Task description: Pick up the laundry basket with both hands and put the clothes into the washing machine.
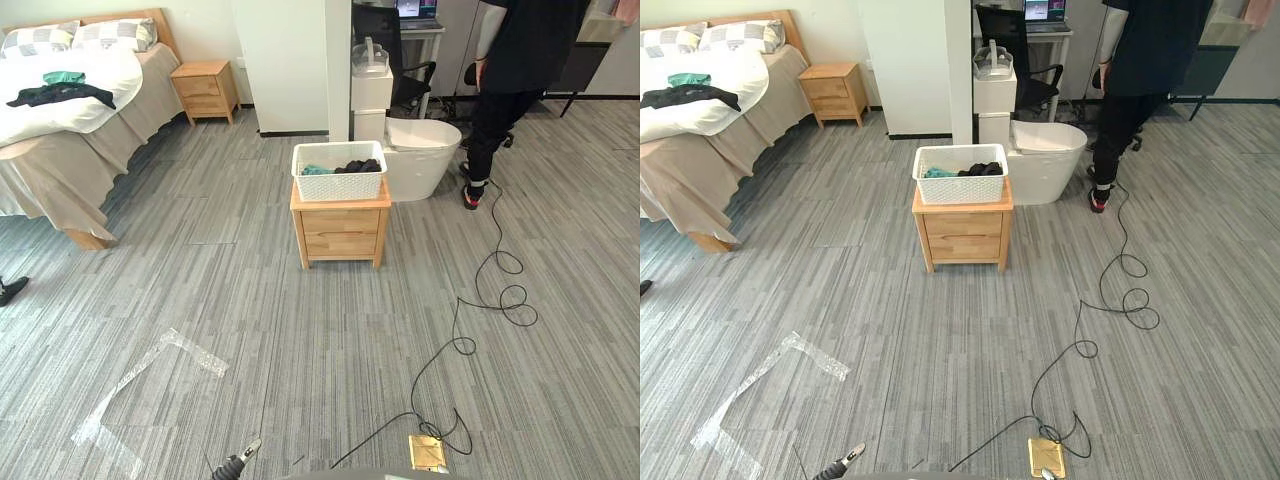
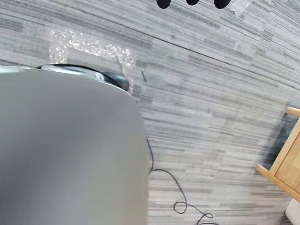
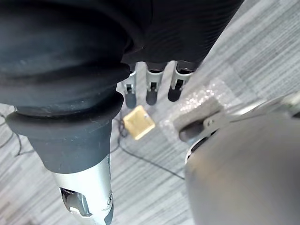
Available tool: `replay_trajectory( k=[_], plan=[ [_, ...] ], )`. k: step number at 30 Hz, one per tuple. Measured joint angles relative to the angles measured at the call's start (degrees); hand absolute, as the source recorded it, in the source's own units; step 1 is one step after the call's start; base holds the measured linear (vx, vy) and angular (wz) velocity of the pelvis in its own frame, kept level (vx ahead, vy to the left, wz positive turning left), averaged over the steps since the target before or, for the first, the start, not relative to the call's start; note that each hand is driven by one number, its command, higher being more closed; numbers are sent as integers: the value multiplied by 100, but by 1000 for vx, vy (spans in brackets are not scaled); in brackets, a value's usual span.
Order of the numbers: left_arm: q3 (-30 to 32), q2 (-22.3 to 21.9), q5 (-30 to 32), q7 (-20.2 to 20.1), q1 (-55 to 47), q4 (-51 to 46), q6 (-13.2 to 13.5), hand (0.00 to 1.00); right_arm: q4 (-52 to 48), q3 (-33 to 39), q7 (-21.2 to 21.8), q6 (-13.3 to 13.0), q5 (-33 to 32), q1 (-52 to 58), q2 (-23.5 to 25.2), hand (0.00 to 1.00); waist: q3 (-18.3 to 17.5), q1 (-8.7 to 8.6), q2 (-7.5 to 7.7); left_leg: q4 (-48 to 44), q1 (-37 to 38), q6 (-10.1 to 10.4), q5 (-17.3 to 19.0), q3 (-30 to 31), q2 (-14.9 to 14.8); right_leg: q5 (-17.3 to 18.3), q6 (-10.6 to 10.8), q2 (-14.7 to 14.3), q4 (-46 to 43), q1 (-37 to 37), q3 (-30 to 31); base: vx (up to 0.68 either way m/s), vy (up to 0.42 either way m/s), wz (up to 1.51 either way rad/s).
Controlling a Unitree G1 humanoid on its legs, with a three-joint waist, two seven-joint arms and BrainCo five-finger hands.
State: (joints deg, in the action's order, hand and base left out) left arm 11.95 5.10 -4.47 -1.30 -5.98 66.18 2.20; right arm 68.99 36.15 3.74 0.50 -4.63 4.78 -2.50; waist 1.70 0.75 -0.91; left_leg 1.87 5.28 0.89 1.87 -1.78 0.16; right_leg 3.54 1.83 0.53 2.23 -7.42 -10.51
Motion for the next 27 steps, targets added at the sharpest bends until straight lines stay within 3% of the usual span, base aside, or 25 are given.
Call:
replay_trajectory(
  k=[3, 12, 27],
  plan=[
    [4, -21, -104, -3, 62, 19, 47, 0, -2, 3, 4, -4, 0, -122, 17, 0, 84, 4, 13, 35, 111, 11, 8, -3, 0, 45, 145, 8, -1, -93, -30, 0, 0, 0],
    [164, -50, -384, -6, 86, 133, 55, 0, 1, 19, 6, -3, -10, -157, 59, 0, 107, 3, 19, 38, 154, 31, 23, -23, 3, 46, 144, 17, 1, -128, -32, -29, -5, 0],
    [140, -41, -330, -116, 82, 142, 55, 0, 1, 109, 19, -2, 9, -167, 90, 0, 118, 6, 38, 148, 231, 29, 22, -125, 6, 44, 141, 18, 28, -140, -28, -13, -5, -2]
  ],
)
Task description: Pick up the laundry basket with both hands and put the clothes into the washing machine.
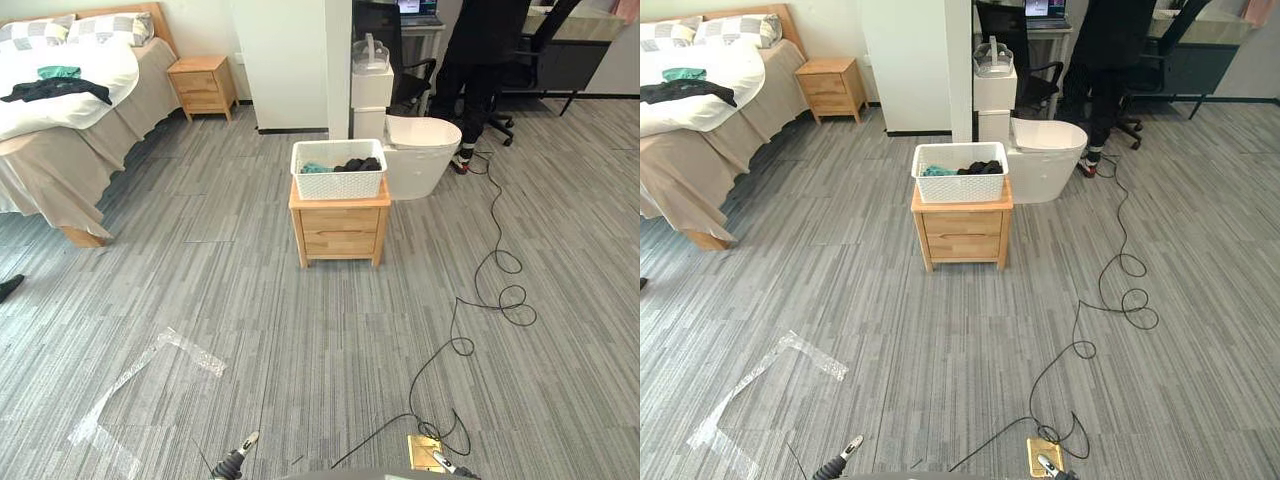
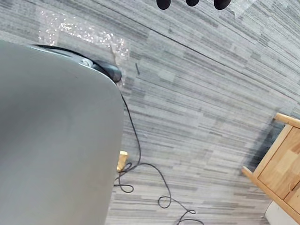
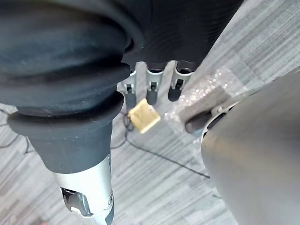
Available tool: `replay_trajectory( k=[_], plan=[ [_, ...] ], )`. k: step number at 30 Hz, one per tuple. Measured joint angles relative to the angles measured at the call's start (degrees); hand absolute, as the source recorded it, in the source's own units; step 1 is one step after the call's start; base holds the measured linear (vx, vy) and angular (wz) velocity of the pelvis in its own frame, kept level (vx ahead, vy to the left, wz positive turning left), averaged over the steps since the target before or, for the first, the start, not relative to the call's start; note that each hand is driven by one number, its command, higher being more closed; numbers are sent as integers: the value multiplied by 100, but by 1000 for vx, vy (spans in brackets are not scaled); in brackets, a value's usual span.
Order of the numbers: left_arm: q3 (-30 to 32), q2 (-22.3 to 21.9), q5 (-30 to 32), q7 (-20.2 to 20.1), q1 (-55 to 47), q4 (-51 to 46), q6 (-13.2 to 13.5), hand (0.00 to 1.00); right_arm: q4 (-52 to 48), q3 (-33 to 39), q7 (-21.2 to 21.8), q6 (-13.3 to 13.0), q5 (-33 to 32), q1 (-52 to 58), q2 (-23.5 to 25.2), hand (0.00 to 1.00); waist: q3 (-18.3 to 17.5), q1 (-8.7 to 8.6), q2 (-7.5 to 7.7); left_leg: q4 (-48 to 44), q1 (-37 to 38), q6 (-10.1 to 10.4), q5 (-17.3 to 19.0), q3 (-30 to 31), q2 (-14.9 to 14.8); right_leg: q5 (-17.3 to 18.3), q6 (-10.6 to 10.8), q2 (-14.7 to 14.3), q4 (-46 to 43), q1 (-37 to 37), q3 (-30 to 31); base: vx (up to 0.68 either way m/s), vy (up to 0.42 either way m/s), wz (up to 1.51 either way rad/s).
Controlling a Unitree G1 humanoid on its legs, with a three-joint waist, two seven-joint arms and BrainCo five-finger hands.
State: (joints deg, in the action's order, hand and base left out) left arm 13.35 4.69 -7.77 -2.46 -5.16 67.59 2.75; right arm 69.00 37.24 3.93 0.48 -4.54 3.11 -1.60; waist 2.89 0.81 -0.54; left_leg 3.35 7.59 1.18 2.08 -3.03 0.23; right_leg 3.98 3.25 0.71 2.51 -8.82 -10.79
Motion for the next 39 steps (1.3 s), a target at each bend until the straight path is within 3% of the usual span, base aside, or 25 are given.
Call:
replay_trajectory(
  k=[10, 13, 15, 17, 18, 19, 20, 21, 22, 23, 25, 27, 29, 30, 31, 32, 33, 34, 35, 36, 37, 39],
  plan=[
    [-31, 29, 197, -1, 15, -1, -1, 0, 21, -1, 11, 7, 18, 2, 4, 0, 57, 2, 69, 5, 28, -4, 4, -46, 17, 0, 0, 21, -34, 15, 40, -22, -2, -2],
    [-30, 68, 181, 1, 20, -7, 1, 0, 19, -1, 18, 7, 64, -77, -25, 0, 208, 7, 32, -296, -52, -131, 171, -158, 25, -1, -3, 46, -134, 54, 182, -44, 10, -23],
    [-56, 57, 158, 3, 82, -7, -3, 0, 3, 1, 21, 6, 63, -148, -82, 0, 339, -11, -48, -699, -284, -182, 458, -179, 33, 323, 173, 137, -756, 378, 188, -54, 20, -8],
    [-240, 131, 110, 4, 190, -28, 2, 0, -44, -14, 23, 6, 20, -91, -129, 0, 444, -15, 24, -928, -511, -337, 641, -153, 260, 1048, 574, 560, -2318, 1163, 84, -59, 67, 19],
    [-242, 97, 101, 6, 255, -27, 7, 0, -45, -3, 28, 10, -9, -96, -138, 0, 551, 13, -9, -931, -480, -375, 662, -161, 301, 1011, 447, 751, -3244, 1557, 2, -23, 87, 18],
    [-240, 109, 49, 5, 256, -29, 2, 0, -101, 5, 82, 6, -70, -113, -129, 0, 755, -12, -5, -989, -371, -454, 713, -151, 313, 720, 75, 980, -4487, 2139, -129, 44, 64, 6],
    [-236, 122, 36, 4, 235, -34, -3, 0, -138, 8, 108, 0, -140, -110, -106, 0, 830, -17, 19, -1007, -295, -505, 748, -126, 312, 636, -37, 1073, -4991, 2344, -183, 66, 56, 12],
    [-221, 141, -16, 5, 205, -58, -14, 0, -137, 5, 139, -6, -214, -54, -91, 0, 935, -19, 24, -1059, -133, -563, 841, -70, 271, 659, -9, 1165, -5629, 2669, -204, 130, 20, 10],
    [-204, 140, -17, 4, 204, -65, -25, 0, -131, 20, 139, -2, -216, -26, -84, 0, 955, -12, -3, -1067, -70, -560, 892, -18, 237, 672, 0, 1178, -5728, 2784, -247, 232, -19, 22],
    [-186, 131, -12, -2, 207, -134, -42, 0, -110, 125, 138, 4, -218, 12, -46, 0, 957, -42, 0, -1061, 50, -530, 980, 106, 134, 672, 4, 1195, -5549, 2930, -363, 331, -59, 41],
    [-129, 110, -7, -4, 241, -185, -37, 0, -105, 294, 138, 0, -242, 81, 60, 0, 959, -128, -2, -956, 258, -421, 1080, 284, -61, 627, 61, 1180, -4350, 2923, -684, 371, -115, 52],
    [-38, 75, -1, -18, 361, -180, -38, 0, -7, 455, 139, 12, -273, 132, 87, 0, 954, -243, 11, -910, 348, -235, 1335, 541, -258, 138, 128, 1167, -2139, 2886, -928, 436, -233, 64],
    [138, -45, 14, -65, 418, -181, -37, 0, 19, 699, 136, 107, -265, 156, 135, 0, 958, -259, 54, -841, 519, -130, 1563, 662, -323, -332, 213, 1227, -1313, 2918, -905, 424, -257, 42],
    [290, -169, 81, -117, 415, -174, -40, 0, 28, 942, 155, 161, -273, 163, 89, 0, 935, -331, -69, -764, 735, -162, 1782, 757, -606, -826, 238, 1017, -1623, 2948, -804, 753, -370, 31],
    [350, -329, 166, -153, 348, -78, -44, 0, 19, 1146, 175, 163, -273, 192, 14, 0, 759, -357, -366, -825, 778, -126, 1727, 776, -937, -716, 193, 680, -2010, 3102, -713, 803, -355, 19],
    [443, -390, 195, -225, 385, -50, -42, 0, 43, 1333, 191, 161, -279, 123, 2, 0, 753, -314, -360, -1231, 682, -47, 1574, 776, -1033, -687, -13, 504, -2252, 3150, -616, 856, -373, 5],
    [722, -446, 189, -251, 414, -85, -38, 0, 24, 1561, 216, 166, -355, 103, 1, 0, 739, -303, -358, -2210, 351, -75, 1385, 779, -1142, -684, -390, 353, -2282, 2939, -699, 586, -294, -8],
    [832, -457, 184, -253, 395, -97, -40, 0, -6, 1625, 227, 164, -405, 103, 12, 0, 737, -307, -391, -2879, 123, -160, 1184, 775, -1221, -535, -429, 235, -2230, 2753, -777, 722, -383, -6],
    [980, -429, 176, -249, 358, -142, -50, 0, -20, 1608, 236, 165, -453, 114, 22, 0, 736, -303, -392, -4396, -488, -133, 278, 852, -1352, -324, -505, 42, -2044, 2298, -827, 586, -277, -6],
    [965, -410, 127, -250, 347, -177, -51, 0, -22, 1564, 233, 165, -472, 109, 13, 0, 765, -277, -350, -5175, -820, 4, 36, 948, -1360, -247, -577, -43, -1957, 2098, -836, 850, -350, -21],
    [904, -360, -10, -267, 386, -318, -49, 0, -20, 1314, 207, 172, -516, -9, -20, 0, 808, -126, -329, -6882, -1585, 91, 28, 1028, -1270, -62, -773, -258, -1661, 1495, -744, 683, -256, -26],
    [715, -252, -62, -274, 422, -515, -12, 0, -13, 955, 156, 177, -599, -149, -93, 0, 894, 11, -164, -7682, -2240, -7, 119, 816, -1158, -24, -710, -335, -1315, 859, -646, 708, -240, -27]
  ],
)
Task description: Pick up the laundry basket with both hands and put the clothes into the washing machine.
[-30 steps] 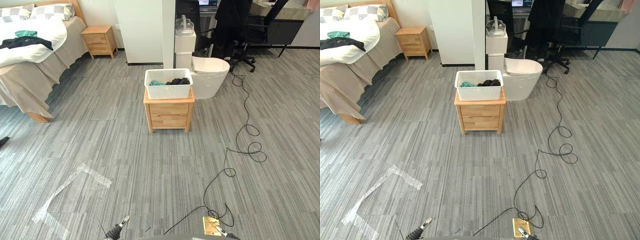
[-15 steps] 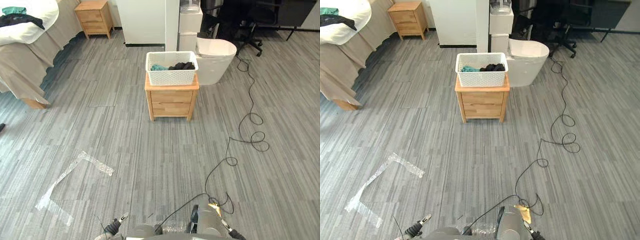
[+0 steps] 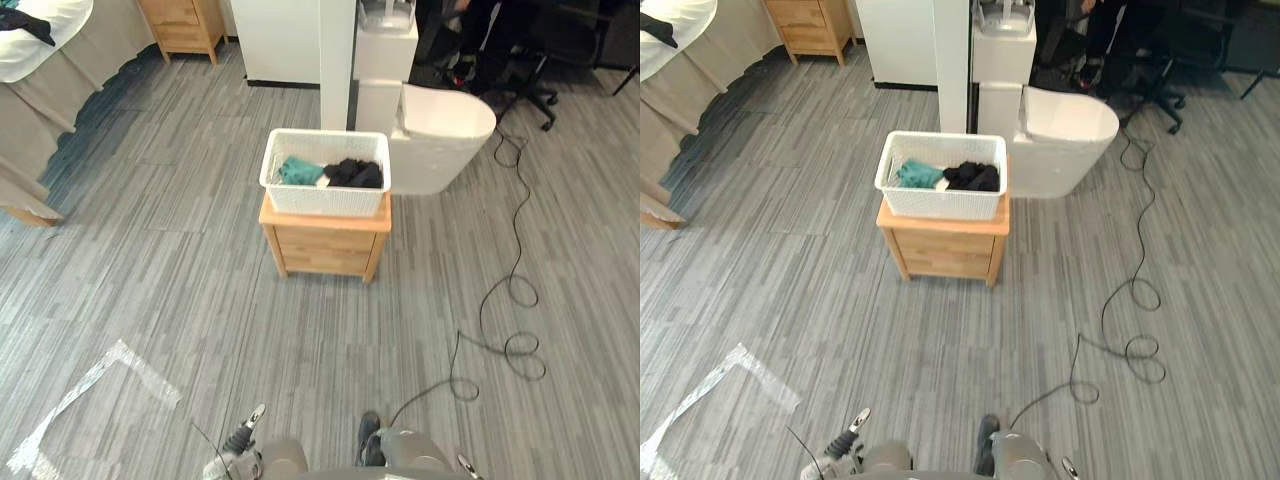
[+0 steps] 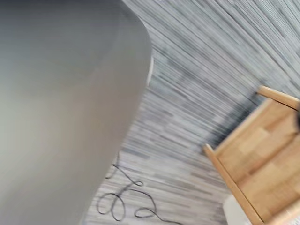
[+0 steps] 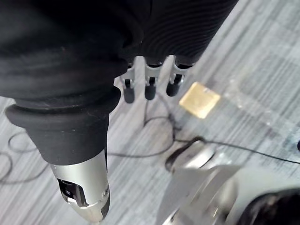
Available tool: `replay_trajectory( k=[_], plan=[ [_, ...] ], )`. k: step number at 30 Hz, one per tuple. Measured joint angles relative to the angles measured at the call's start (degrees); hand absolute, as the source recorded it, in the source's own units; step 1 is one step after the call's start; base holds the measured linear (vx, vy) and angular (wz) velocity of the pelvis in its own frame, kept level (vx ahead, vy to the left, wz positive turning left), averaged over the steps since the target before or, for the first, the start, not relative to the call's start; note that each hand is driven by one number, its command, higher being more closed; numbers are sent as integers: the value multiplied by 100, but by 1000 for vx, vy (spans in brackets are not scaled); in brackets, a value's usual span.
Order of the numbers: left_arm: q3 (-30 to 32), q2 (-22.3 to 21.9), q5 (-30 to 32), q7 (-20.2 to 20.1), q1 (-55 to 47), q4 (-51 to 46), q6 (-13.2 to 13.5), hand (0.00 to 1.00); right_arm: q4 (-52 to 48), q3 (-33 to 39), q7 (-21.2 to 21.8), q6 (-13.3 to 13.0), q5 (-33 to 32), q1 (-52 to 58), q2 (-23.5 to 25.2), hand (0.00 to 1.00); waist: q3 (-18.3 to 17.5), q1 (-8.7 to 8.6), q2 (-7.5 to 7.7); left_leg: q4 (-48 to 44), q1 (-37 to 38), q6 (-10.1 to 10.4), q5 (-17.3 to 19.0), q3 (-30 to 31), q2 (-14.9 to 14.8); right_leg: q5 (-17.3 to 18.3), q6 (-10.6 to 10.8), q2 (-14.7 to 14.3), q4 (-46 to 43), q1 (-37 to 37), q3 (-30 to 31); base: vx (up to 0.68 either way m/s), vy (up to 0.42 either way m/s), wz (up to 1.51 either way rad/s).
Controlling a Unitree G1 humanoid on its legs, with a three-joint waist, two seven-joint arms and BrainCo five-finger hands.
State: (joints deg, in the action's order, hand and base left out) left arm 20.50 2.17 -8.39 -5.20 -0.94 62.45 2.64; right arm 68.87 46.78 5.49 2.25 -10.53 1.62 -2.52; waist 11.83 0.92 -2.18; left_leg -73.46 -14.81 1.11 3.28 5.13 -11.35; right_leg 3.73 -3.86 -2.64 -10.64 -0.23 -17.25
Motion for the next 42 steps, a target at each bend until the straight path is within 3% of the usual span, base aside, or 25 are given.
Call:
replay_trajectory(
  k=[2, 3, 4, 5, 6, 7, 8, 9, 10, 13, 15, 16, 17, 18, 19, 21, 24, 25, 26, 27, 30, 34, 37, 39, 42],
  plan=[
    [-189, 147, -10, 26, 46, -243, 57, 0, -64, -438, -145, -64, -86, -378, -105, 0, 60, 192, 130, 457, -860, -14, 358, -454, 59, 0, 1, -19, 543, -782, 240, 644, -151, -45],
    [-281, 213, -33, 42, 49, -234, 51, 0, -51, -577, -176, -107, -97, -571, -181, 0, 88, 267, 173, 1135, -1108, 62, 465, -573, 92, 23, 37, 16, 686, -978, 381, 564, -16, -79],
    [-374, 262, -59, 53, 28, -216, 44, 0, -50, -609, -176, -166, -120, -796, -181, 0, 107, 346, 182, 2460, -1166, 108, 477, -729, 191, 179, 288, 160, 779, -1224, 562, 571, 59, -71],
    [-375, 247, -67, 66, -41, -184, 42, 0, -67, -613, -177, -201, -122, -874, -204, 0, 116, 340, 211, 3297, -1121, 111, 440, -788, 229, 244, 383, 203, 867, -1373, 636, 695, 134, -75],
    [-333, 208, -73, 77, -174, -114, 39, 0, -192, -627, -177, -242, -124, -915, -218, 0, 64, 340, 127, 4794, -934, 200, 343, -897, 290, 404, 498, 255, 1009, -1658, 638, 608, 156, -52],
    [-298, 179, -71, 86, -279, -95, 30, 0, -286, -634, -176, -247, -124, -889, -206, 0, 25, 338, 100, 5380, -776, 233, 313, -947, 381, 508, 555, 288, 1055, -1777, 653, 659, 238, -81],
    [-231, 167, -69, 129, -422, -28, 14, 0, -314, -757, -179, -302, -125, -844, -106, 0, -66, 456, 124, 5692, -563, 75, -471, -845, 617, 658, 588, 379, 1075, -1915, 788, 658, 243, -62],
    [-211, 250, -69, 168, -363, 86, 5, 0, -220, -995, -171, -300, -124, -777, -12, 0, -96, 428, 368, 5623, -516, -68, -480, -931, 748, 580, 471, 553, 1028, -1906, 863, 652, 235, -40],
    [-211, 327, -63, 165, -300, 151, 1, 0, -210, -1059, -166, -296, -124, -719, 16, 0, -97, 423, 434, 5532, -508, -177, -483, -942, 803, 507, 407, 643, 907, -1872, 935, 624, 239, 4],
    [-78, 372, -54, 159, -269, 224, -11, 0, -203, -1195, -149, -219, -122, -527, 34, 0, -124, 433, 454, 5179, -41, -546, -103, -1242, 843, -204, 757, 755, -1049, -1267, 1585, 616, 289, 0],
    [-90, 429, -60, 160, -274, 209, -8, 0, -58, -1192, -123, -270, -128, -400, 34, 0, -179, 369, 361, 5541, 567, -447, 353, -1123, 864, -695, 1433, 774, -2718, -676, 1576, 432, 192, 15],
    [-101, 471, -61, 160, -237, 207, -5, 0, -28, -1192, -114, -298, -131, -396, 60, 0, -196, 319, 454, 5584, 647, -457, 375, -1084, 948, -559, 1594, 823, -3223, -440, 1572, 370, 72, 35],
    [-172, 549, -65, 163, -180, 178, -5, 0, 32, -1185, -56, -265, -131, -348, 82, 0, -202, 290, 550, 5756, 903, -480, 392, -1013, 1020, -209, 1600, 944, -3979, 11, 1438, 260, 22, 32],
    [-263, 591, -70, 167, -166, 169, -4, 0, 32, -1184, -35, -233, -132, -277, 81, 0, -179, 302, 509, 5962, 1177, -479, 391, -991, 1007, 73, 1293, 1028, -4142, 198, 1159, 367, 34, 22],
    [-295, 585, -82, 170, -176, 165, -3, 0, 26, -1185, -37, -205, -136, -199, 83, 0, -146, 302, 423, 6192, 1555, -477, 390, -988, 940, 460, 980, 1146, -3910, 265, 744, 261, 3, 8],
    [-285, 565, -119, 181, -164, 161, -1, 0, 25, -1186, -45, -196, -218, -126, 89, 0, -146, 292, 306, 6408, 1868, -435, 409, -973, 813, 780, 908, 1255, -2904, 368, 272, 206, -36, 10],
    [-162, 477, -118, 185, -170, 124, 30, 0, 11, -1187, -58, -195, -328, -127, 102, 0, -189, 305, 268, 6438, 1981, -178, 566, -968, 649, 480, 824, 1450, -988, 476, -27, 166, -136, 6],
    [-31, 459, -116, 192, -229, 124, 32, 0, 10, -1187, -69, -195, -345, -129, 121, 0, -227, 298, 329, 6382, 1980, -48, 644, -967, 596, -59, 784, 1485, -424, 493, -9, 181, -234, 5],
    [49, 493, -115, 218, -318, 125, 34, 0, 9, -1188, -81, -197, -347, -123, 166, 0, -306, 307, 472, 6328, 1967, 135, 759, -913, 601, -963, 925, 1525, -86, 476, 106, 237, -370, 13],
    [125, 517, -116, 259, -373, 152, 32, 0, 8, -1184, -82, -200, -355, -104, 157, 0, -394, 310, 559, 6319, 1973, 242, 817, -838, 542, -740, 1072, 1448, 92, 329, 122, 203, -344, 12],
    [234, 142, -105, 272, -432, 313, 30, 0, -106, -1182, -179, -302, -446, -133, -63, 0, -582, 277, 284, 6579, 1840, 527, 694, -652, 234, -689, 981, 1063, 851, 123, -246, 173, -313, 17],
    [496, 138, -114, 275, -518, 297, 35, 0, -705, -1200, -199, -345, -508, 113, -220, 0, -717, 298, 108, 6915, 1860, 755, 550, -351, -20, -621, 863, 774, 1099, -69, -580, 131, -185, 43],
    [867, 232, -251, 279, -649, -13, 12, 0, -2306, -1605, -282, -363, -504, 396, -224, 0, -777, 283, 93, 6953, 1728, 771, 509, -276, -51, -630, 844, 730, 1212, -37, -682, 52, -62, 15],
    [1158, 461, -470, 293, -700, -744, 8, 0, -3414, -1712, -304, -397, -435, 532, -243, 0, -820, 297, 233, 6984, 1547, 823, 446, -164, -42, -647, 823, 732, 1287, 45, -807, 17, -22, 27],
    [1246, 1016, -664, 432, -731, -1884, 34, 0, -4112, -1755, -309, -427, -220, 366, -331, 0, -803, 315, 363, 7103, 1334, 862, 290, -76, -21, -730, 794, 730, 1398, 235, -919, 29, -22, 19]
  ],
)
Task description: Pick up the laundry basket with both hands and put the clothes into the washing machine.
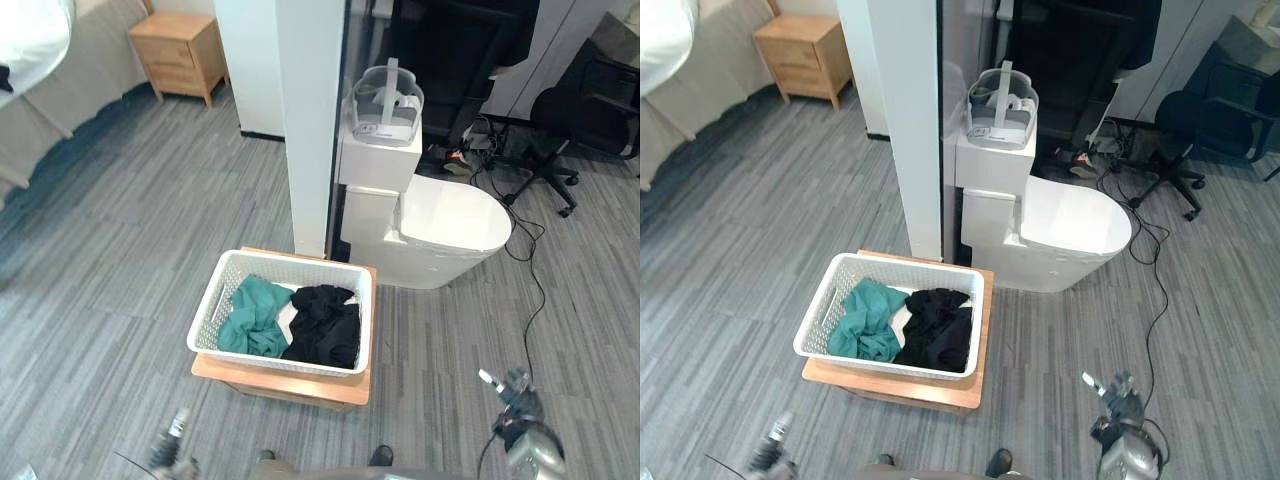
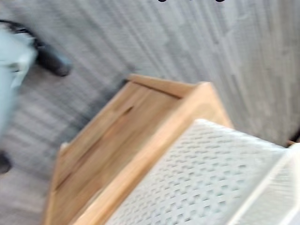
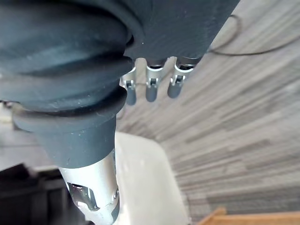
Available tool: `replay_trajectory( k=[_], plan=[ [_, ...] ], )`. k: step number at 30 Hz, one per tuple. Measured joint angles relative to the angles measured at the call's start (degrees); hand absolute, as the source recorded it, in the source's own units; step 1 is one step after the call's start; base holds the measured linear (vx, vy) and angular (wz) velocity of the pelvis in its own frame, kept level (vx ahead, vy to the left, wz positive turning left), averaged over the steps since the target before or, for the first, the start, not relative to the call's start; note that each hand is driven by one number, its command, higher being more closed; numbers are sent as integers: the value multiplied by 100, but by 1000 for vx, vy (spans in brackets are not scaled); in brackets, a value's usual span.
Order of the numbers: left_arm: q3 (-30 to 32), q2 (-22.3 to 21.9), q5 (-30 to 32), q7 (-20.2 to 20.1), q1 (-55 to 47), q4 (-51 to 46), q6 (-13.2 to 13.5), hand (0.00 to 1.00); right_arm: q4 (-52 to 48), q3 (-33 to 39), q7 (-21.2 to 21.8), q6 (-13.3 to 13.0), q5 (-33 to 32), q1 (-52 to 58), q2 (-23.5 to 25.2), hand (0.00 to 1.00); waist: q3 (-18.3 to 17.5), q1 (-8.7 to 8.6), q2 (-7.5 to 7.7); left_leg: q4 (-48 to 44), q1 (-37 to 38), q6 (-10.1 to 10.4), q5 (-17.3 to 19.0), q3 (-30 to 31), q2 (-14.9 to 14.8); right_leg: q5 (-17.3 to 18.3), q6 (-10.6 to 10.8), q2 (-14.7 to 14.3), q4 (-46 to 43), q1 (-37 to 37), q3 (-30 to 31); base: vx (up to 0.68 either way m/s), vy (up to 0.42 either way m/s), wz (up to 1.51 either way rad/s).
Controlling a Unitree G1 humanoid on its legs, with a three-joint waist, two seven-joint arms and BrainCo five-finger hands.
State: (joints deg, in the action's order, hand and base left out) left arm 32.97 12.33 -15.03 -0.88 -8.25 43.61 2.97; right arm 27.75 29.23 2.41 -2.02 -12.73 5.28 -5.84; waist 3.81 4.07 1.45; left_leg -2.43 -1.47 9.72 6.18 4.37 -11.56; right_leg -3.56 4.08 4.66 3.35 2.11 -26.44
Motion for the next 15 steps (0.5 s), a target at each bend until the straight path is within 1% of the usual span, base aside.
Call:
replay_trajectory(
  k=[1, 2, 3, 4, 5, 6, 7, 8, 9, 10, 12, 13, 15],
  plan=[
    [127, 155, 10, 109, 116, -344, 31, 0, -110, -86, -16, -5, 16, -195, -82, 0, 52, 9, 9, -28, -66, 4, -5, 5, 16, -49, -23, 6, 42, 31, -5, -22, -10, 5],
    [155, 226, 32, 156, 204, -444, 63, 0, -152, -169, -27, -5, 41, -306, -141, 0, 87, 13, -5, -51, -97, 3, -6, 6, 31, -91, -24, 9, 90, 32, -5, -55, 0, 0],
    [152, 348, 72, 259, 448, -518, 119, 0, -168, -401, -65, -9, 108, -583, -298, 0, 161, 25, -64, -101, -190, 3, -7, 2, 67, -147, -21, 39, 119, 95, 7, -77, 16, -3],
    [143, 436, 197, 412, 814, -519, 146, 0, -166, -671, -118, -14, 137, -941, -464, 0, 300, 45, -85, -195, -269, 1, -8, 0, 102, -229, -54, 57, 134, 139, 19, -95, 16, -6],
    [125, 483, 290, 508, 1007, -519, 154, 0, -166, -821, -126, -17, 140, -1135, -529, 0, 423, 78, -132, -226, -311, -17, -20, -5, 124, -269, -53, 62, 168, 160, 33, -136, 11, -12],
    [81, 561, 523, 686, 1379, -519, 155, 0, -164, -1081, -143, -33, 142, -1470, -625, 0, 582, 147, -211, -259, -443, -18, -70, -32, 150, -360, -93, 87, 206, 291, 84, -163, -5, -15],
    [17, 663, 727, 882, 1758, -519, 155, 0, -153, -1345, -174, -33, 142, -1806, -667, 0, 740, 168, -270, -253, -585, -4, -146, -52, 162, -426, -113, 102, 208, 442, 114, -164, -14, -14],
    [-35, 737, 819, 983, 1924, -519, 154, 0, -143, -1484, -219, -30, 142, -1964, -668, 0, 845, 177, -292, -252, -613, -1, -167, -52, 159, -455, -135, 97, 209, 482, 119, -145, -34, -14],
    [-214, 918, 981, 1137, 2201, -519, 149, 0, -139, -1777, -258, -25, 141, -2175, -652, 0, 977, 238, -300, -261, -672, 3, -196, -66, 146, -499, -180, 75, 208, 561, 152, -107, -38, -11],
    [-325, 993, 1062, 1192, 2348, -519, 141, 0, -139, -1916, -264, -25, 141, -2231, -652, 0, 1034, 293, -298, -267, -688, 4, -198, -67, 133, -506, -189, 63, 205, 575, 156, -112, -51, -8],
    [-812, 1237, 1448, 1390, 2842, -518, 125, 0, -108, -2334, -341, -22, 141, -2430, -579, 0, 1249, 319, -241, -443, -823, 5, -197, -31, 124, -511, -196, 65, 144, 632, 137, -98, -36, 6],
    [-908, 1285, 1503, 1410, 2958, -517, 120, 0, -81, -2418, -352, -21, 141, -2512, -549, 0, 1318, 315, -220, -479, -863, 5, -197, -22, 130, -520, -209, 71, 129, 656, 136, -98, -8, 3],
    [-1283, 1323, 1704, 1505, 3439, -502, 48, 0, 123, -2757, -370, 2, 134, -2878, -511, 0, 1582, 318, -150, -640, -1086, 4, -196, 3, 163, -551, -243, 128, 6, 851, 139, -130, 25, 1]
  ],
)
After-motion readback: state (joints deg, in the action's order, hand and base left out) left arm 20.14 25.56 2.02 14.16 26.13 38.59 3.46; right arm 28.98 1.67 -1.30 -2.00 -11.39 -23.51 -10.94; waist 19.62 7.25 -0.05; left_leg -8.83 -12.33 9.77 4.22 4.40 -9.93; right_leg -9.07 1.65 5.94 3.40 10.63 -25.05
